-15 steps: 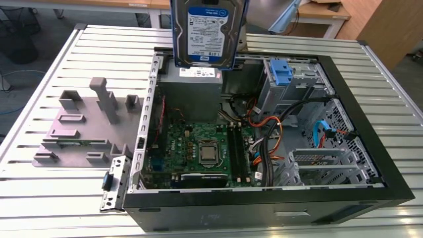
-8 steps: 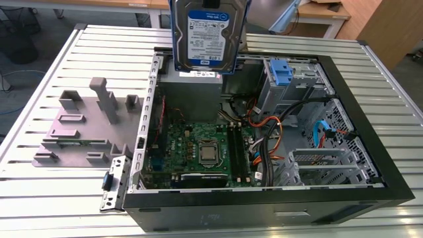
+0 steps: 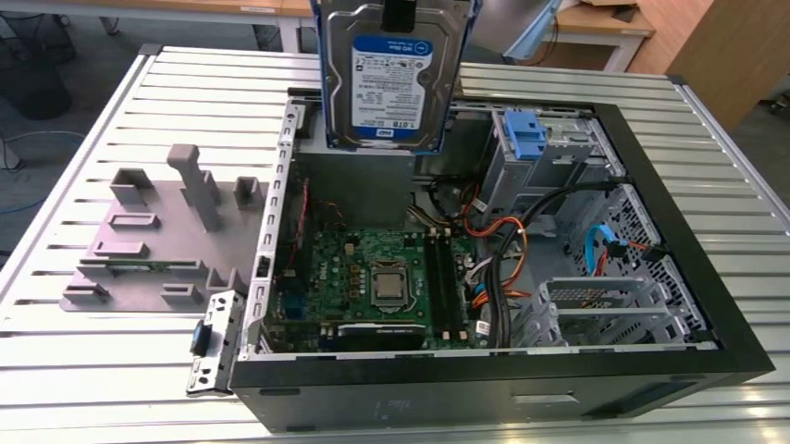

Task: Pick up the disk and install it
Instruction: 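Pick up the disk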

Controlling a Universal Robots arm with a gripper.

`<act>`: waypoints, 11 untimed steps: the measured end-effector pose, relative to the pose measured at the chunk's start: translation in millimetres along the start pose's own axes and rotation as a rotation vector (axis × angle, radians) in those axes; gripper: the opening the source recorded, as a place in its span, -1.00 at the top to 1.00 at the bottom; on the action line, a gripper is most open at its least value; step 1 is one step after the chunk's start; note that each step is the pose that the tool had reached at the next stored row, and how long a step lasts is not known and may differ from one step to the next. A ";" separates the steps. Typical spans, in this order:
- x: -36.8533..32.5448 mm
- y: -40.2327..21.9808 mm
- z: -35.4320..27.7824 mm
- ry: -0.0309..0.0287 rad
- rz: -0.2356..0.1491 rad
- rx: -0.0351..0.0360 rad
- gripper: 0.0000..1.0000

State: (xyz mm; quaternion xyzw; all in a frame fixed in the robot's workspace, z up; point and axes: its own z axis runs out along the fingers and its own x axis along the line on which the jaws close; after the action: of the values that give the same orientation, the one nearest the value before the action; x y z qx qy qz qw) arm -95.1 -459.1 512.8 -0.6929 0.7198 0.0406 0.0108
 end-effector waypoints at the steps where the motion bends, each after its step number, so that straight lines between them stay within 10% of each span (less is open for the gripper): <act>1: 2.7 -0.3 -0.1 0.0001 0.000 -0.0001 0.30; 11: 23.8 -2.0 -0.1 0.0000 0.000 0.0000 0.30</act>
State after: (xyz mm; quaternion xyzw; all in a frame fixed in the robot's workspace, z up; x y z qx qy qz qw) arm -94.0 -482.9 511.1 -0.6929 0.7198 0.0406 0.0108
